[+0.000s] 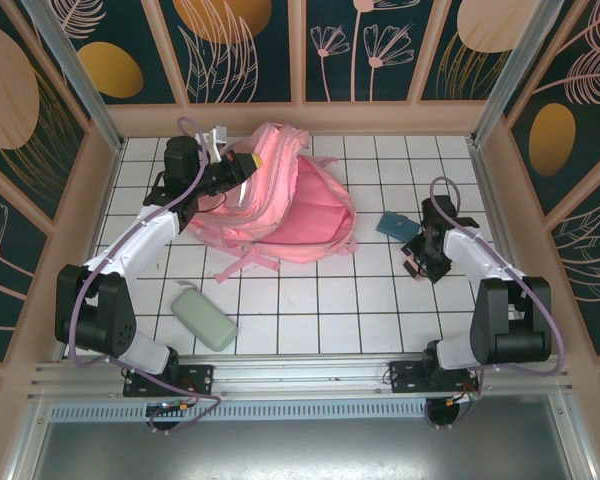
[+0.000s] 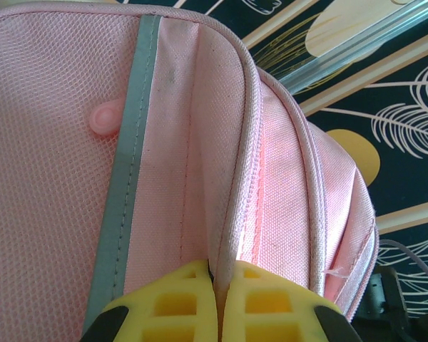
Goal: Pack the student bag
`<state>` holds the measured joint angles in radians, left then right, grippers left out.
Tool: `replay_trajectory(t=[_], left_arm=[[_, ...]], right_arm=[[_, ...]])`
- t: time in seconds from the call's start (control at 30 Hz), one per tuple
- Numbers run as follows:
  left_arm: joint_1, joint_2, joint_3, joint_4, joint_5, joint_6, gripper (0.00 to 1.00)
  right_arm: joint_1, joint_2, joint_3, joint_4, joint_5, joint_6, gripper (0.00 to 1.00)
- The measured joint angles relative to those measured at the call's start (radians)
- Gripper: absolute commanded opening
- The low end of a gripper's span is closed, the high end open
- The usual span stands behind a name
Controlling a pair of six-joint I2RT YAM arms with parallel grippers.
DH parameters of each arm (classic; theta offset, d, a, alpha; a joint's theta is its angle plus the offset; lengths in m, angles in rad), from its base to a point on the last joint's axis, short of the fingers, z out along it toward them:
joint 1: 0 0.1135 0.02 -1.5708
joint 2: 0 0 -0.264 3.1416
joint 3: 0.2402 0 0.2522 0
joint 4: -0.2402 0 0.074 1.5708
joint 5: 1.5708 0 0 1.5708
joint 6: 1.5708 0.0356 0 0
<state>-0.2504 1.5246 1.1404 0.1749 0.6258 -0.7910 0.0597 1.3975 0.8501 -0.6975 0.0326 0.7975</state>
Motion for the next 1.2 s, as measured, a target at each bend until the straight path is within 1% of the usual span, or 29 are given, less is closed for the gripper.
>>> replay_trajectory(t=[0.13, 0.27, 0.43, 0.53, 0.73, 0.83, 0.93, 1.07, 1.2], left_arm=[[-0.001, 0.001, 0.008, -0.020, 0.002, 0.006, 0.00], [-0.009, 0.011, 0.071, -0.102, -0.002, 0.041, 0.00], [-0.023, 0.027, 0.156, -0.216, -0.006, 0.088, 0.00], [-0.035, 0.044, 0.211, -0.286, 0.001, 0.117, 0.00], [-0.048, 0.074, 0.305, -0.399, 0.038, 0.159, 0.00], [-0.055, 0.097, 0.360, -0.453, 0.058, 0.175, 0.00], [-0.063, 0.109, 0.396, -0.494, 0.079, 0.185, 0.00], [-0.066, 0.113, 0.430, -0.531, 0.109, 0.186, 0.00], [-0.066, 0.116, 0.455, -0.549, 0.152, 0.185, 0.00]], right_arm=[[0.006, -0.031, 0.036, -0.021, -0.008, -0.032, 0.61], [0.046, -0.084, 0.066, -0.016, -0.061, -0.100, 0.59], [0.118, -0.185, 0.088, 0.055, -0.241, -0.217, 0.57], [0.161, -0.210, 0.107, 0.105, -0.324, -0.264, 0.57], [0.239, -0.205, 0.126, 0.199, -0.430, -0.322, 0.57], [0.258, -0.182, 0.138, 0.246, -0.470, -0.338, 0.57], [0.270, -0.123, 0.177, 0.268, -0.488, -0.348, 0.57], [0.303, -0.016, 0.245, 0.292, -0.479, -0.347, 0.57], [0.374, 0.110, 0.344, 0.291, -0.443, -0.332, 0.59]])
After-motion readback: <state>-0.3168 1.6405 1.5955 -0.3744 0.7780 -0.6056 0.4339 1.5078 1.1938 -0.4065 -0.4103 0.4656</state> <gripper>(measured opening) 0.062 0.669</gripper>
